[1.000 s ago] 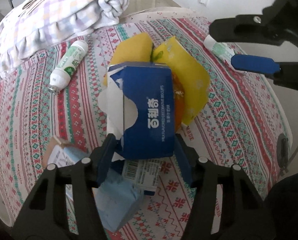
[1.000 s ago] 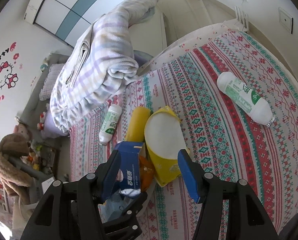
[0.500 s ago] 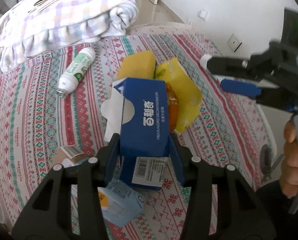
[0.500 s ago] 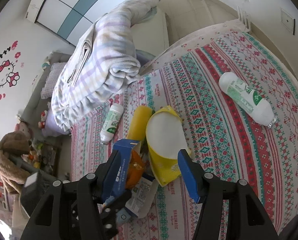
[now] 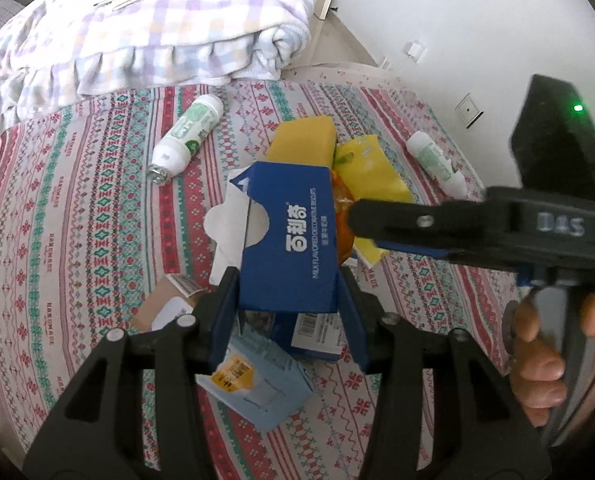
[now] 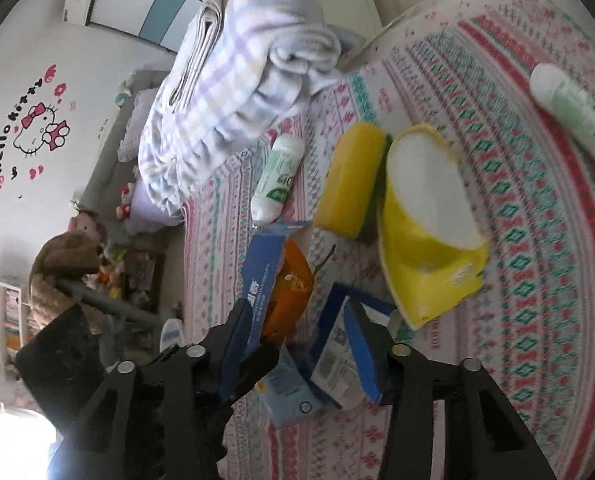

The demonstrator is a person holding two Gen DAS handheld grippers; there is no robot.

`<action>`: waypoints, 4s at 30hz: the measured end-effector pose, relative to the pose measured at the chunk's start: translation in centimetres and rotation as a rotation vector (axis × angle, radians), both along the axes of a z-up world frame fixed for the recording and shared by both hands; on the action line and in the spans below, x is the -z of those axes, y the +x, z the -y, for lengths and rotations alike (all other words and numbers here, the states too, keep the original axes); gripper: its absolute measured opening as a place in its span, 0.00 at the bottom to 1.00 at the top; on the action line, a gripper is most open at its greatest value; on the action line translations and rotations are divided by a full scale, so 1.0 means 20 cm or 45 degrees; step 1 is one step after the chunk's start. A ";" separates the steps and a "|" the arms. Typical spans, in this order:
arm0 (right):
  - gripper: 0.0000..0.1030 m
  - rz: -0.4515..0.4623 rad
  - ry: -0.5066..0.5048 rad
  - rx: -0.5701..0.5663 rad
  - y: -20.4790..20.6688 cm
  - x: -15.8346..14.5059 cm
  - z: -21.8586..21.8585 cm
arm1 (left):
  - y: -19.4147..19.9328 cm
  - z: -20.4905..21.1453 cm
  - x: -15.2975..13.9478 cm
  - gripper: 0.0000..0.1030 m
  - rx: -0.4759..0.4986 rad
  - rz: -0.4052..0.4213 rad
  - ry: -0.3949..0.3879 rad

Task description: Collect trash

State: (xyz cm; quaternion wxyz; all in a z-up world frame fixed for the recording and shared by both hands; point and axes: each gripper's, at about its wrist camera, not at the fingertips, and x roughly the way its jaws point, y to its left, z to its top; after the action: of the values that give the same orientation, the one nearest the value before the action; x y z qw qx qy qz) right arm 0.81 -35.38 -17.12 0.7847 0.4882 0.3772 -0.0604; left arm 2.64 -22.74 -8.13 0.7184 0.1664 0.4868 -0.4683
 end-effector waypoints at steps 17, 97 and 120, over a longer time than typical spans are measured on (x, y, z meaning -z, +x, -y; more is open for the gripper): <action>0.12 0.194 0.099 -0.033 0.05 -0.06 -0.07 | 0.09 -0.19 -0.11 0.48 -0.043 0.020 -0.057; 0.35 0.134 -0.239 -0.726 1.48 -0.05 -1.98 | 1.00 -2.42 -0.12 0.69 -1.814 -0.347 -0.252; 0.45 0.225 -0.258 -0.601 0.92 -0.23 -1.42 | 0.94 -1.93 -0.23 0.69 -1.464 -0.182 -0.150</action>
State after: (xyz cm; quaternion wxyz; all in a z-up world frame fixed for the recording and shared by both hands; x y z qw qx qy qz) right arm 19.21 -6.89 -12.44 0.8518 0.3093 0.4026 0.1295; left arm 21.45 15.79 -3.49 0.8306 -0.1971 0.5193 -0.0393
